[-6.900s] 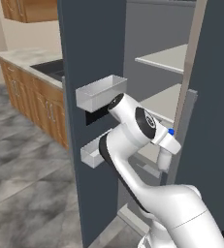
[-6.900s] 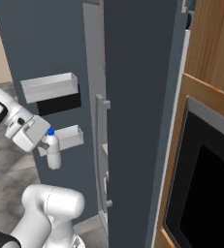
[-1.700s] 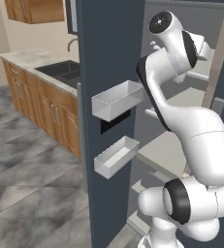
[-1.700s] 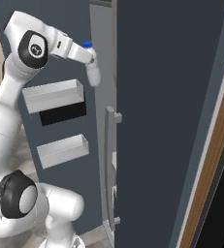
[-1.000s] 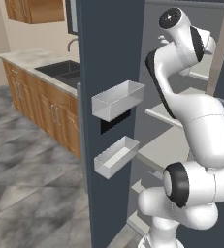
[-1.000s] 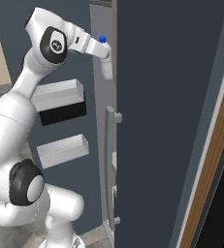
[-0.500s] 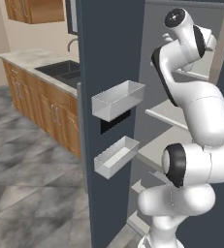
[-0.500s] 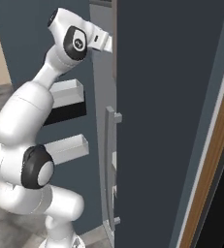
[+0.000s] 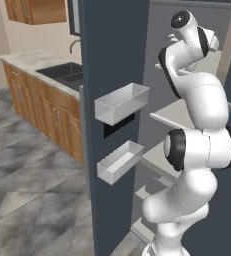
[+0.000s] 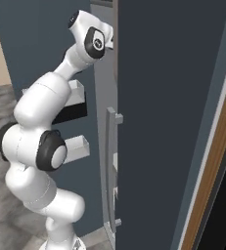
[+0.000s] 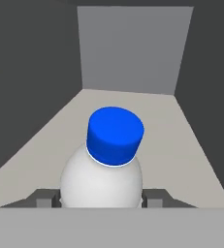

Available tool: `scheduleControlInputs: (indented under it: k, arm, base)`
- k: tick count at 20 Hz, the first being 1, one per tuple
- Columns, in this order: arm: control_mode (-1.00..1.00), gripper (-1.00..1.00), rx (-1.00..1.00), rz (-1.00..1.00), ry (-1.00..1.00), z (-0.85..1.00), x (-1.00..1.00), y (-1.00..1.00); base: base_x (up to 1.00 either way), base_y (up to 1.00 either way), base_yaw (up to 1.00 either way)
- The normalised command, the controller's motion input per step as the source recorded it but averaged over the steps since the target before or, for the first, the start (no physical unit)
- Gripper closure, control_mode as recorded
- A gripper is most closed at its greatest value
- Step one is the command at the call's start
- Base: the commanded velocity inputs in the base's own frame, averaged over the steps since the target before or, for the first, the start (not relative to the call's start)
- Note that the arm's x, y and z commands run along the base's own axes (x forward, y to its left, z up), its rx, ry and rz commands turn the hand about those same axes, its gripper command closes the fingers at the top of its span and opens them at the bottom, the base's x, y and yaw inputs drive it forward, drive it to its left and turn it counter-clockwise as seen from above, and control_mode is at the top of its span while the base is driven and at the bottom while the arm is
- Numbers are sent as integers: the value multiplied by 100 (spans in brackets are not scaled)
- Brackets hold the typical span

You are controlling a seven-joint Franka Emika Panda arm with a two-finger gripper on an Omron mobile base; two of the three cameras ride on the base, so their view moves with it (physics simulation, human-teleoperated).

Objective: Take the bottled waters from the counter and place them in the freezer to freeze. Close the freezer door after placing the bottles.

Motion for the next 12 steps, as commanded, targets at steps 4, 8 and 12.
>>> scheduleControlInputs:
  k: [4, 8, 12]
  arm:
    - [-100, 100, 8, 0, 0, -21, 50, -21]
    - [-100, 100, 3, 0, 0, -16, 56, -20]
    - [-100, 100, 0, 0, 0, -24, 50, -7]
  base:
    - [0, 0, 0]
    - [0, 0, 0]
    - [0, 0, 0]
